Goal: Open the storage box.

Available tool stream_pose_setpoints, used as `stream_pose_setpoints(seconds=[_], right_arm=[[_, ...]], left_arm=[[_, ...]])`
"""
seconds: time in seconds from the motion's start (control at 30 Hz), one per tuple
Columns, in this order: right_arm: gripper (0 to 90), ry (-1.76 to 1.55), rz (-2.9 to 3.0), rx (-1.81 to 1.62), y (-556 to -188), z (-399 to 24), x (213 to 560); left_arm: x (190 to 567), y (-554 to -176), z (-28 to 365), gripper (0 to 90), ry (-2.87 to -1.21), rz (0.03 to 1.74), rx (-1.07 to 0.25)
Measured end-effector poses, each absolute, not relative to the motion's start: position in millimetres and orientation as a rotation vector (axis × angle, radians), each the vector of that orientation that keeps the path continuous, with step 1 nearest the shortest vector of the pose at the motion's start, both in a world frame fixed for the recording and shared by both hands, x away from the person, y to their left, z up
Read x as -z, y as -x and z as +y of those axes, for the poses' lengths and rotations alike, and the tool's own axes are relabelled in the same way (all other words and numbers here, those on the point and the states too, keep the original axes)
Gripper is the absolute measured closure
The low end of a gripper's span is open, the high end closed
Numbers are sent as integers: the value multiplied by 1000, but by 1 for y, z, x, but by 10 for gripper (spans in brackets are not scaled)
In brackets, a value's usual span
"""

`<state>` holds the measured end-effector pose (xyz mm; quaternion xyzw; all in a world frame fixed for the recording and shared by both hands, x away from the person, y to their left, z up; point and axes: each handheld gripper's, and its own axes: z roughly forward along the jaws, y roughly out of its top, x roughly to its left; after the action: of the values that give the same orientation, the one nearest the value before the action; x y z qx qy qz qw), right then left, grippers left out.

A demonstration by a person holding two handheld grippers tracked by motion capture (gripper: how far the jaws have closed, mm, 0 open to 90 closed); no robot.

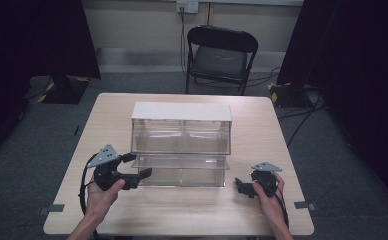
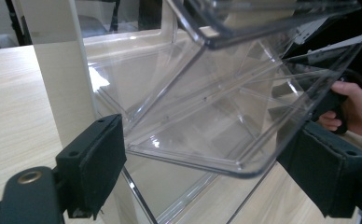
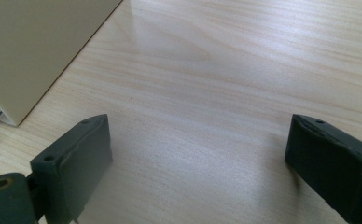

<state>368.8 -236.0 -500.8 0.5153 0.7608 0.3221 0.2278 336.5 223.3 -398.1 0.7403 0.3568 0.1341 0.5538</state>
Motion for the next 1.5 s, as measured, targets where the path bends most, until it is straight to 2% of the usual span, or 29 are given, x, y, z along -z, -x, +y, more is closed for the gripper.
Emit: stream_pose_setpoints(seconds=[0.9,1.5], right_arm=[[64,-1419,2096,-887,-369,-236,501],[64,-1419,2096,-887,-369,-236,501]], left_arm=[[380,-342,222,131,-1747,825,-345],[379,-352,216,52,-1772,838,-341]])
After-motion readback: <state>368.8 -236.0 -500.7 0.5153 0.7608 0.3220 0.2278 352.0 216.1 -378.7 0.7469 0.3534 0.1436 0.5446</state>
